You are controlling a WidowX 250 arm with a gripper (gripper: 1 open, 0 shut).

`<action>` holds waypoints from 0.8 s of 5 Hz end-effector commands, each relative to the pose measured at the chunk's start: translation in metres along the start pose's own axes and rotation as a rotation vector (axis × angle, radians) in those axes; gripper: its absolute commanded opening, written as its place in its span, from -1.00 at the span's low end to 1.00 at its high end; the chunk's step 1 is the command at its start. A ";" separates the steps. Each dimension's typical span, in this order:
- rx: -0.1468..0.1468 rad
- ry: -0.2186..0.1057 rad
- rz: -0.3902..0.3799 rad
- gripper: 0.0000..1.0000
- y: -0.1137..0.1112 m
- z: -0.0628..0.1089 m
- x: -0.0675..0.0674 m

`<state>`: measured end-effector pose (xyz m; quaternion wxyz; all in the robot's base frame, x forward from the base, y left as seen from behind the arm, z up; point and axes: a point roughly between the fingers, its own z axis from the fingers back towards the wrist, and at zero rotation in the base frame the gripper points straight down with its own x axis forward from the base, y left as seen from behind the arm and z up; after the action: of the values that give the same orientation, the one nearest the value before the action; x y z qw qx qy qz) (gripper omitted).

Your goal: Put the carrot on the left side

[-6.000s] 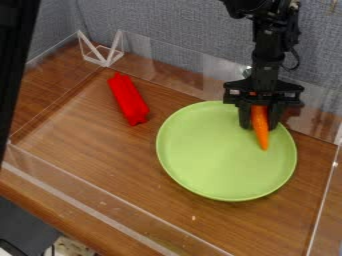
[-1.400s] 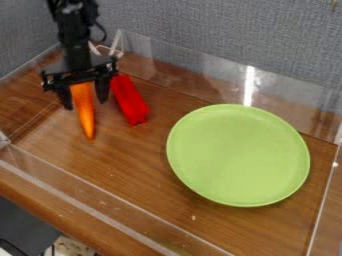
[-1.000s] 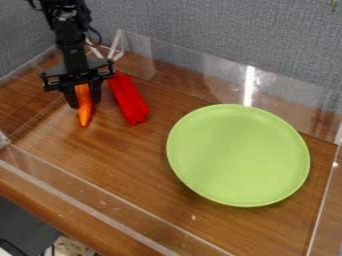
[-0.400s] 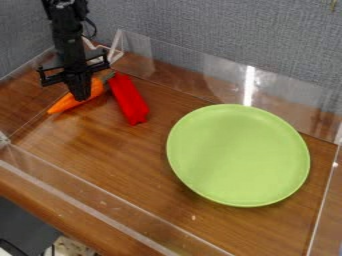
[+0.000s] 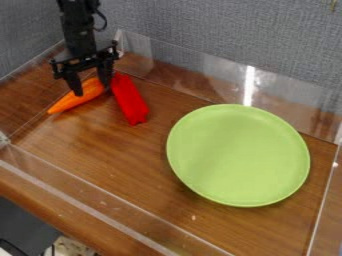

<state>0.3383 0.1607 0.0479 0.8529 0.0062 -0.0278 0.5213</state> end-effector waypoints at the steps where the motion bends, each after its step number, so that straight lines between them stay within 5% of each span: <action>1: -0.018 -0.042 0.047 -1.00 -0.002 0.013 0.022; 2: -0.007 -0.030 0.104 -1.00 0.005 0.011 0.035; 3: -0.006 -0.017 0.157 1.00 0.008 0.000 0.031; 4: -0.005 -0.007 0.213 1.00 0.011 -0.010 0.026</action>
<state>0.3416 0.1773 0.0252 0.8006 0.0043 -0.0101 0.5991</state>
